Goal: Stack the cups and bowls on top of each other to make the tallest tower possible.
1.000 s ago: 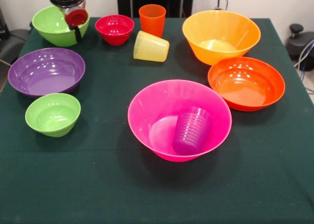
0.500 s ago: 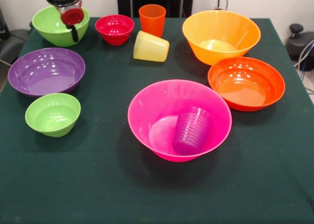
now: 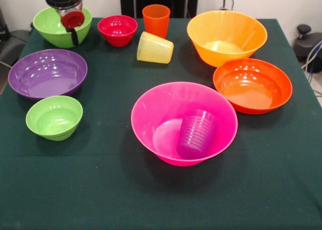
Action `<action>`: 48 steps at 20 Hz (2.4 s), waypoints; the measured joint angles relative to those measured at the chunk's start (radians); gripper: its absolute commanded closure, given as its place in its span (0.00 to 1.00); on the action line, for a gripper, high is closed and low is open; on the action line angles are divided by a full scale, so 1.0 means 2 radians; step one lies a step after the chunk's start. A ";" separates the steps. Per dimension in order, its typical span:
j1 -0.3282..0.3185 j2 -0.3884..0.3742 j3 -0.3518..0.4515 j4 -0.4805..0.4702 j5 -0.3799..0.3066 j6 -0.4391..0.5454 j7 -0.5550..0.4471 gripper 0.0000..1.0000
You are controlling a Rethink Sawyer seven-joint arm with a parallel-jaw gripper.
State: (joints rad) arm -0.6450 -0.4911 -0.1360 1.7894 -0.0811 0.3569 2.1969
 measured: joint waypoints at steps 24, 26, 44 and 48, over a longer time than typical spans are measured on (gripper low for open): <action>-0.002 0.020 -0.002 0.000 -0.017 -0.011 0.000 1.00; -0.002 0.017 -0.003 0.000 -0.017 -0.011 0.000 1.00; -0.003 -0.005 -0.002 0.000 -0.017 -0.011 0.000 1.00; -0.003 -0.026 0.009 0.000 -0.017 -0.011 0.000 1.00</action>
State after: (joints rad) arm -0.6508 -0.5440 -0.1173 1.7897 -0.1161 0.3347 2.1969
